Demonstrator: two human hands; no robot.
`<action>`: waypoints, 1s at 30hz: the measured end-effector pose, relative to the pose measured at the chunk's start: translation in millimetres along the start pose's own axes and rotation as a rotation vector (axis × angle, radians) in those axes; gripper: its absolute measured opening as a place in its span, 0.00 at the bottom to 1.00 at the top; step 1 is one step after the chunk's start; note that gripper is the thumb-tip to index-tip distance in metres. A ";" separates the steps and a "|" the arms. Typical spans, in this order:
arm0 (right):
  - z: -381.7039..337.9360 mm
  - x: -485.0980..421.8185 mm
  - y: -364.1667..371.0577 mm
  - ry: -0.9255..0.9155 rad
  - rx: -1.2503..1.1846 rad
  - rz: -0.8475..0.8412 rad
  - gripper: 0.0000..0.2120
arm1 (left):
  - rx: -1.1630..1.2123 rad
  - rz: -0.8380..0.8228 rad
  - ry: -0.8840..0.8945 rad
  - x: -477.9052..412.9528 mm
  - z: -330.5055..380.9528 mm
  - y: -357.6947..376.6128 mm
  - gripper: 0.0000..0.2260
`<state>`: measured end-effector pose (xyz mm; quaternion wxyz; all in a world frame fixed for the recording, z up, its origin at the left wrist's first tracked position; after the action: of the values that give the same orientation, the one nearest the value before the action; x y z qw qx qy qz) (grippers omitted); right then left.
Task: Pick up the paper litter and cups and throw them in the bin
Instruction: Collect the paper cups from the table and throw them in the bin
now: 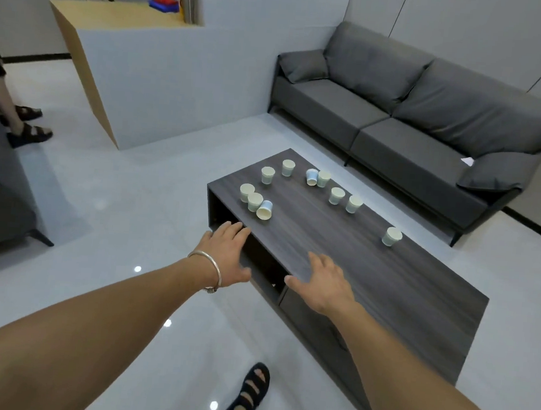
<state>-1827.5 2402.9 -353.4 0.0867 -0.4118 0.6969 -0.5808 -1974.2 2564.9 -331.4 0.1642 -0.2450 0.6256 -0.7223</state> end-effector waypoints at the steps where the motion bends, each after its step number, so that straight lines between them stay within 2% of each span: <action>1: -3.4 -23.4 -2.7 -0.003 -0.006 -0.006 0.43 | 0.001 0.006 -0.007 -19.3 -6.0 -1.2 0.39; 9: -37.8 -177.0 -23.6 -0.047 -0.005 -0.093 0.43 | 0.012 -0.053 -0.084 -156.8 -55.8 -8.2 0.39; 16: -59.0 -280.0 -20.7 0.016 -0.028 -0.135 0.44 | 0.018 -0.092 -0.050 -258.9 -104.5 -3.5 0.38; 26: -84.6 -435.1 24.1 0.312 -0.142 -0.155 0.44 | -0.001 -0.234 0.236 -442.7 -176.8 45.2 0.39; 30: -87.3 -480.2 59.0 0.421 -0.200 -0.162 0.42 | 0.031 -0.303 0.303 -484.6 -187.7 83.7 0.38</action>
<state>-1597.6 2790.5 -550.0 -0.1483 -0.3428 0.7182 -0.5870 -1684.8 2969.2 -504.0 -0.0384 -0.2224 0.5881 -0.7767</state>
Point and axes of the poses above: each hand's wrist, its own x-axis away from the middle knuckle, its own y-axis out of the palm, z = x × y, the point moved 5 cm from there along -x, towards the middle knuckle, and after that the axes turned 3 degrees about -x, right-handed, at the moved point
